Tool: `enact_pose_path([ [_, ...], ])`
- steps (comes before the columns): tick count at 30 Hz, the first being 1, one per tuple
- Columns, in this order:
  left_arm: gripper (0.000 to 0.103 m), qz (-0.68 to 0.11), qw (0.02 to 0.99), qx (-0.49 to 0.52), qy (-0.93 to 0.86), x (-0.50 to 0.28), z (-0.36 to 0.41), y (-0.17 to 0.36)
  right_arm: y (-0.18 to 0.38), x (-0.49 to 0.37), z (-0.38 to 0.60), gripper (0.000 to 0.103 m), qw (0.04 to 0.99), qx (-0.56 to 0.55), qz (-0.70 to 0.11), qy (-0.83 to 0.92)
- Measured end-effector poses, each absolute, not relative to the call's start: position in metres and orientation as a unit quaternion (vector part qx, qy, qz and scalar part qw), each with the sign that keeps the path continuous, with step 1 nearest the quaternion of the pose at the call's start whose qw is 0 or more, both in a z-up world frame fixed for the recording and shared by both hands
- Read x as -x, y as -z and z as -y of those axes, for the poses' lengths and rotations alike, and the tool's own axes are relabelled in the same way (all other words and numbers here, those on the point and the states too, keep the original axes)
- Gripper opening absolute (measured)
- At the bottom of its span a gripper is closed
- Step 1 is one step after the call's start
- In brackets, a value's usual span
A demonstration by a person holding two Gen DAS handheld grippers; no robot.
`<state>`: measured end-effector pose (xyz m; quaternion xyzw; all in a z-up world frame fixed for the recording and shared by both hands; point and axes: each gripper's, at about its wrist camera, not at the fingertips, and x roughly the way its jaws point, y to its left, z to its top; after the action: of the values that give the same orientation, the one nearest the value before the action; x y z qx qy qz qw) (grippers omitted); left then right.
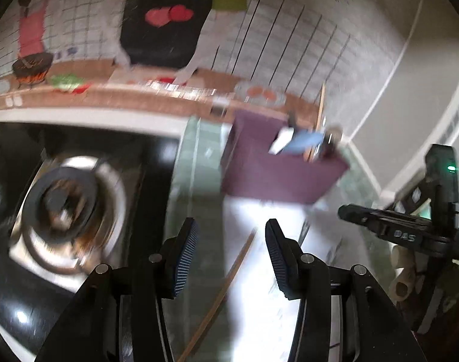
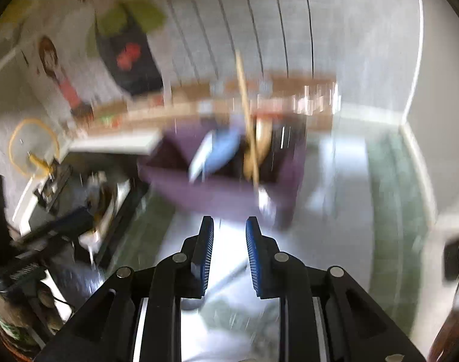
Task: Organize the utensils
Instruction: 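Lift the chopstick and white spoon and drop both into the purple caddy, then grasp the metal spoon with the right tool while the left tool grasps the other chopstick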
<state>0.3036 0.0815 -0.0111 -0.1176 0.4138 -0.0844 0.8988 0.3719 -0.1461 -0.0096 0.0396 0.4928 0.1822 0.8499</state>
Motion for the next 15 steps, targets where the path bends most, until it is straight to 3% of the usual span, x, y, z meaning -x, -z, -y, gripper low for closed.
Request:
enact_pose_path([
  [6, 0.048, -0.443, 0.889, 0.099, 0.062, -0.25, -0.09, 0.045, 0.071, -0.335, 0.13, 0.021, 0.819, -0.081, -0.542, -0.173],
  [15, 0.048, -0.447, 0.888, 0.106, 0.032, -0.217, -0.104, 0.056, 0.083, -0.306, 0.097, 0.026, 0.838, -0.085, -0.519, -0.147],
])
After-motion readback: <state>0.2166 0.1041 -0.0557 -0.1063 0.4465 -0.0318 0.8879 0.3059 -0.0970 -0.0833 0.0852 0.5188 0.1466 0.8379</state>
